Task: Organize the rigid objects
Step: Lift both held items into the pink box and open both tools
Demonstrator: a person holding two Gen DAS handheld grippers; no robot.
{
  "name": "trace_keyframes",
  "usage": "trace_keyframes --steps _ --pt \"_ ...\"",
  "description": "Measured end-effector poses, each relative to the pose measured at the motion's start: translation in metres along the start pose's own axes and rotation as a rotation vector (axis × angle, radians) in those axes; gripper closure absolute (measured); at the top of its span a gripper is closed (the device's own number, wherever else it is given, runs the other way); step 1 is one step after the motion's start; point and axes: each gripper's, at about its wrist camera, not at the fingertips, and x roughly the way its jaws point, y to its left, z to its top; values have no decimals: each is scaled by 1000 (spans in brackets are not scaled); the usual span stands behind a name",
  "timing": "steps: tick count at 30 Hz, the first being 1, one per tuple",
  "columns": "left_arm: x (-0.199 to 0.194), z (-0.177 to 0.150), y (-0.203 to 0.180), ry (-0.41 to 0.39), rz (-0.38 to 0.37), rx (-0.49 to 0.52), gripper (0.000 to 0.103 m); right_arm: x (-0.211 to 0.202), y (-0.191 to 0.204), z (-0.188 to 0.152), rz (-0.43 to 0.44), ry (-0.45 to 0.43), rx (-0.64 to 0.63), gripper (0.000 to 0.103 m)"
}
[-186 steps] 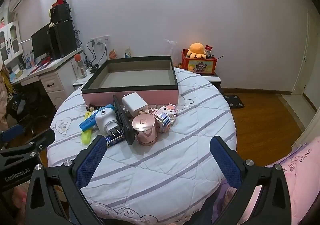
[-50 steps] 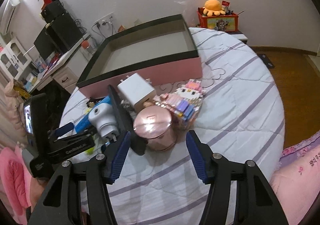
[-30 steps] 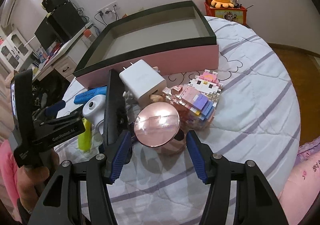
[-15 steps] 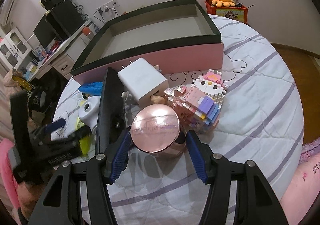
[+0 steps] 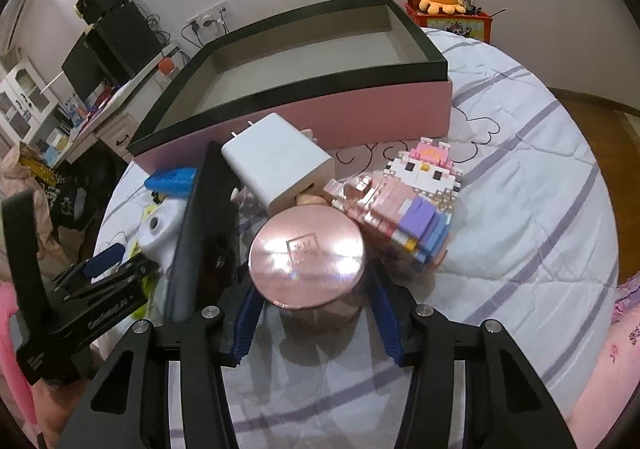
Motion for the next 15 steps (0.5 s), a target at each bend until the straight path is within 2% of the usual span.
trace_keyframes --steps 1,3,4,5,15 --pt "-1 1 0 -6 -11 0 43 0 2 0 -3 -6 -2 52" --pt "-3 1 3 -12 -30 -14 71 -3 2 -3 -2 -16 -5 52" --pt "-3 2 4 -11 -34 -17 74 -4 0 -4 6 -19 0 52" --pt "-3 2 5 -10 -39 -14 77 -6 0 -5 8 -23 2 53" --pt "-12 1 10 -10 -84 -34 77 -27 -1 -10 18 -51 -1 53"
